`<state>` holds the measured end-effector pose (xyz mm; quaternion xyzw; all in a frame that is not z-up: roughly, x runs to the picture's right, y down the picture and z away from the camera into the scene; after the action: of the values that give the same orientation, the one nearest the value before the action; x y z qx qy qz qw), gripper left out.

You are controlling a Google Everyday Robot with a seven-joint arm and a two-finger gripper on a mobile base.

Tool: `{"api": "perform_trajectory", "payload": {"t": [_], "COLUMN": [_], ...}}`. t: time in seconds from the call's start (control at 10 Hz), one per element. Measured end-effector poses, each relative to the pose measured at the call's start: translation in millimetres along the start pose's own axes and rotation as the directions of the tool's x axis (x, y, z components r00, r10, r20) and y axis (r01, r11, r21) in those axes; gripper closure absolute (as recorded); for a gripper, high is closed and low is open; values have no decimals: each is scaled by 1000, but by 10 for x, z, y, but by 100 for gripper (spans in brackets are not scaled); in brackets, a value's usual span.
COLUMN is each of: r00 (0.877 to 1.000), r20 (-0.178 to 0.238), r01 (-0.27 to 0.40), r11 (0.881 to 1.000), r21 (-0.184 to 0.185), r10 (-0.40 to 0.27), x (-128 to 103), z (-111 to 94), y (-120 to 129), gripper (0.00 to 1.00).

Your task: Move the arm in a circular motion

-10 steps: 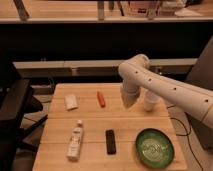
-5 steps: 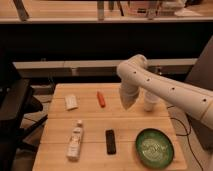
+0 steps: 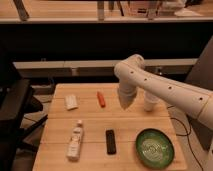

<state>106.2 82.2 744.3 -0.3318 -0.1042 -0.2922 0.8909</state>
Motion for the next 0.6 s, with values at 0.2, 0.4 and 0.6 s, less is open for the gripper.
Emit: {"api": "perform_trajectory", "payload": {"t": [0.2,0.4,0.6], "r00": [1000,1000,1000], "r20": [-7,-6,-6], "r01": [6,15,22], "r11": [1000,1000,1000], "r21": [-3,-4,-6], "r10": [-6,-15,-22], "x": [58,56,80], "z": [8,16,25], "y": [-24,-49,-63], "gripper": [97,97,97]}}
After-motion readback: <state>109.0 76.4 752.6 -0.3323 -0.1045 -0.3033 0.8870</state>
